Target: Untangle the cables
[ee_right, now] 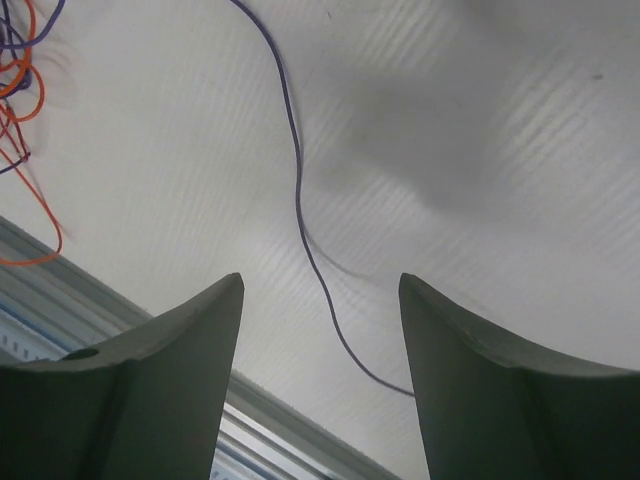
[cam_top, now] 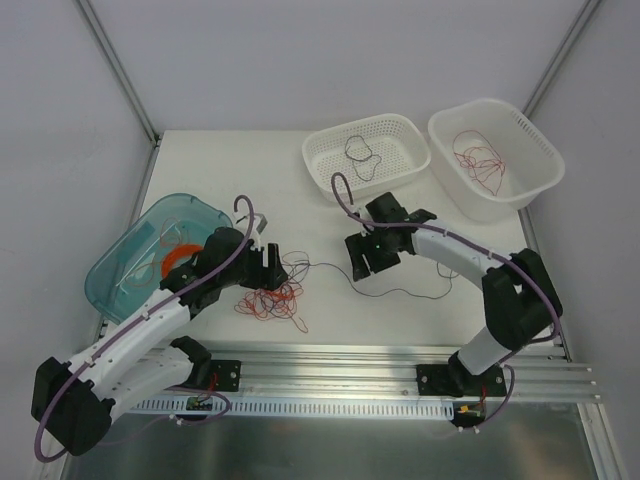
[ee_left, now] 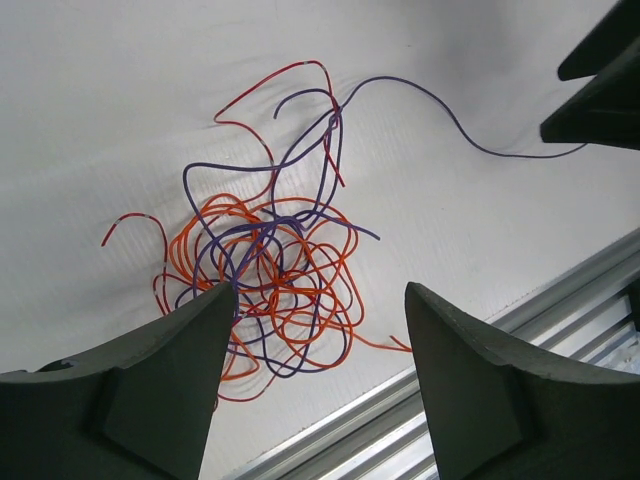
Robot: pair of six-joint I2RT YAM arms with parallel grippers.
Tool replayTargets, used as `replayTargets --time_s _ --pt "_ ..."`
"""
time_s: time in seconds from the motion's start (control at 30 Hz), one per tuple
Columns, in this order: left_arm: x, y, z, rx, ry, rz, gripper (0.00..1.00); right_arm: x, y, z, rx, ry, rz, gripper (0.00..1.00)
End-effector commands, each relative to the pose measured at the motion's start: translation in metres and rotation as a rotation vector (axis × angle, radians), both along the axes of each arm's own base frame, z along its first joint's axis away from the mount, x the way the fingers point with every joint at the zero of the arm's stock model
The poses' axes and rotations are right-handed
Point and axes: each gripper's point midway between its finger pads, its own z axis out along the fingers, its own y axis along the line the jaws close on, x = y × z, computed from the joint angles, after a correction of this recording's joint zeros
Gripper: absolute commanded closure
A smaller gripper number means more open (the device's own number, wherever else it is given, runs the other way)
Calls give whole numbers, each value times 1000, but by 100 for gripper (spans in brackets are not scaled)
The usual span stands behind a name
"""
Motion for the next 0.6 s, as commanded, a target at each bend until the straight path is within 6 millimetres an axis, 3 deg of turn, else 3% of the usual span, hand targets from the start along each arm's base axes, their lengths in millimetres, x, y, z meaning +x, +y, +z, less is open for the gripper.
replayTargets --time_s 0.0,0.27,0.57 --pt "-3 -2 11 17 -51 -67 30 23 23 -2 11 -69 43 33" --pt "3 3 -1 72 -33 -54 35 30 59 -28 -10 -76 105 37" --pt "16 16 -7 125 -34 54 41 34 66 -55 -91 -88 122 44"
